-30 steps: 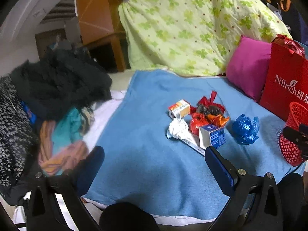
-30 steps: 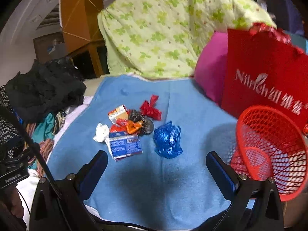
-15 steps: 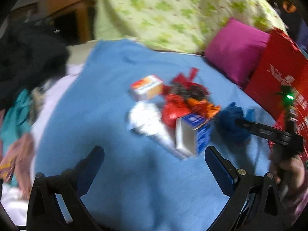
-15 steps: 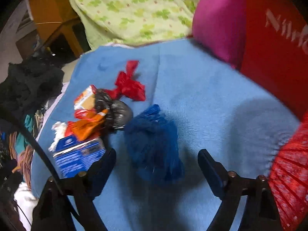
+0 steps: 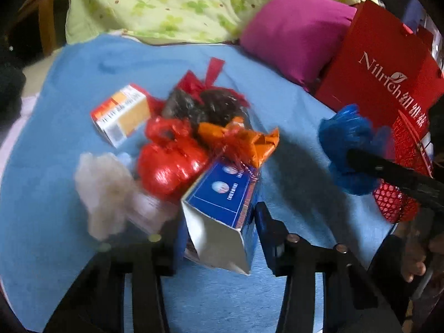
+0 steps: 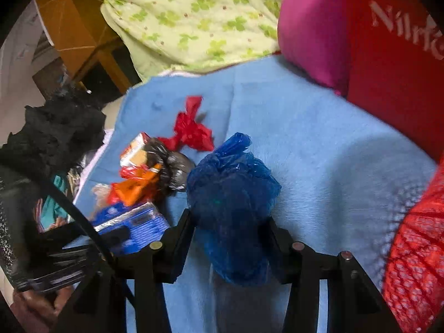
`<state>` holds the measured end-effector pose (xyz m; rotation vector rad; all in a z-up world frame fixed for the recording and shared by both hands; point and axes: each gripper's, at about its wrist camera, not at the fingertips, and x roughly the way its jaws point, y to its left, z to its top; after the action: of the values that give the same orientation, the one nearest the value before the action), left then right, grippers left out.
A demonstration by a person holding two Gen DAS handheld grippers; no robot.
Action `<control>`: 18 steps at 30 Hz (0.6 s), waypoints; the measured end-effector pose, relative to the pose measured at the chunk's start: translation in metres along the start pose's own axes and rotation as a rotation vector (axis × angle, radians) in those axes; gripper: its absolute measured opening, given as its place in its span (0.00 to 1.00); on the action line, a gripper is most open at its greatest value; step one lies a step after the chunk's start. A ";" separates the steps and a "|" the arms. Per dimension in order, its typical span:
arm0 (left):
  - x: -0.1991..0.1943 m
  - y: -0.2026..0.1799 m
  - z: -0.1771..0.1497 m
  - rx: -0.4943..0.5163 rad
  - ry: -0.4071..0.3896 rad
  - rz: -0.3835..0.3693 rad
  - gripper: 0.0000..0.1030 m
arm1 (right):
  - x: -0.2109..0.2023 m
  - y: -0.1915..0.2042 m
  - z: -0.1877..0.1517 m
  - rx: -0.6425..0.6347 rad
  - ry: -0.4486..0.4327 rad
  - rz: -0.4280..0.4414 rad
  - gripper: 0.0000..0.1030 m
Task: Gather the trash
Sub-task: 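Carry the blue bag and medicine box into the red mesh basket and release both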
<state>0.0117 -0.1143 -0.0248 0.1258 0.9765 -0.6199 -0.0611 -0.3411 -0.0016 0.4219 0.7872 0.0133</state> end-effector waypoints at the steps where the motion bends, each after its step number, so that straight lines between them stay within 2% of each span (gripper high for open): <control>1: -0.002 -0.002 -0.002 -0.003 -0.012 -0.001 0.44 | -0.012 0.003 -0.001 -0.009 -0.020 0.004 0.49; 5: -0.012 -0.008 -0.007 -0.015 -0.043 0.008 0.42 | -0.052 0.008 -0.009 -0.033 -0.073 0.013 0.49; 11: -0.055 -0.035 -0.018 0.041 -0.118 0.041 0.42 | -0.114 0.011 -0.016 -0.036 -0.172 0.043 0.49; 18: -0.107 -0.078 -0.005 0.111 -0.219 -0.016 0.42 | -0.181 -0.014 -0.022 0.016 -0.294 0.029 0.49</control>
<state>-0.0776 -0.1303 0.0724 0.1454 0.7328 -0.6873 -0.2066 -0.3758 0.1034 0.4386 0.4914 -0.0278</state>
